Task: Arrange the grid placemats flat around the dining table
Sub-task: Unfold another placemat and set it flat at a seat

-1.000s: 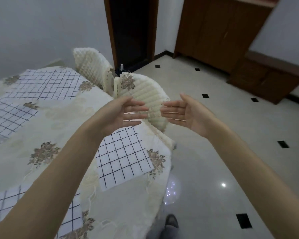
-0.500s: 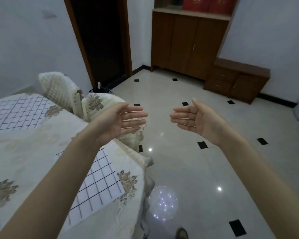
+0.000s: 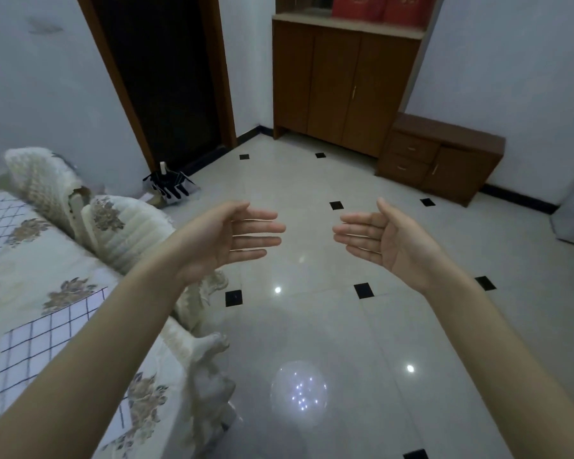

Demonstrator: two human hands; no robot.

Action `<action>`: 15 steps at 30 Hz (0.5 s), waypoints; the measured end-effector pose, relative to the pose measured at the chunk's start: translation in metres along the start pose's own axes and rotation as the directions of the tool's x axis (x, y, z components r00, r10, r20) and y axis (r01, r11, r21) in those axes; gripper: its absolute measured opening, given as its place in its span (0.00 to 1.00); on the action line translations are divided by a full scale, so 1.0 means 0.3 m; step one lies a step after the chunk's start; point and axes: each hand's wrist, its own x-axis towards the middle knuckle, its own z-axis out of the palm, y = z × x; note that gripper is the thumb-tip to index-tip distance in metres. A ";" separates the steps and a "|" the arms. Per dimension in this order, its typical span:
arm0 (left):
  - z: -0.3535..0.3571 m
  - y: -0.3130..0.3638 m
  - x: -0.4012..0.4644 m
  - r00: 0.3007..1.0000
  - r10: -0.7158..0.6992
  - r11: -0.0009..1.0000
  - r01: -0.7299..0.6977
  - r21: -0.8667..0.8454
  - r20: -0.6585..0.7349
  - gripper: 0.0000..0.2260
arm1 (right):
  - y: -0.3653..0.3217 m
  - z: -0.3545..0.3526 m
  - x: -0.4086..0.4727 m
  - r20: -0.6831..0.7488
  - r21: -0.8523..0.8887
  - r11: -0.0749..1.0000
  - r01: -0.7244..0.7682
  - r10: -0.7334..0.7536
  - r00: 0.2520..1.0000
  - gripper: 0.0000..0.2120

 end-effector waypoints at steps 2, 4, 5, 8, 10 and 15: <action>0.033 0.002 0.061 1.000 -0.012 1.000 0.012 0.009 0.003 0.20 | 0.001 -0.058 0.034 -0.003 0.009 1.000 -0.006 0.006 1.000 0.27; 0.055 0.008 0.119 1.000 -0.017 1.000 0.017 0.023 0.005 0.20 | -0.003 -0.104 0.071 -0.009 0.012 1.000 -0.010 0.010 1.000 0.27; 0.062 0.013 0.146 1.000 -0.022 0.999 0.022 0.027 0.005 0.20 | -0.006 -0.122 0.088 -0.009 0.015 1.000 -0.014 0.014 1.000 0.27; 0.062 0.027 0.225 0.999 -0.033 0.999 0.033 0.026 0.008 0.20 | -0.017 -0.165 0.151 -0.003 0.036 0.999 -0.021 0.021 1.000 0.27; 0.050 0.042 0.291 0.999 -0.033 0.999 0.033 0.022 0.008 0.19 | -0.029 -0.185 0.212 -0.003 0.037 0.999 -0.021 0.021 1.000 0.27; -0.028 0.106 0.481 1.000 -0.025 1.000 0.025 -0.003 0.001 0.19 | -0.101 -0.203 0.425 0.024 0.011 1.000 -0.021 0.021 0.999 0.27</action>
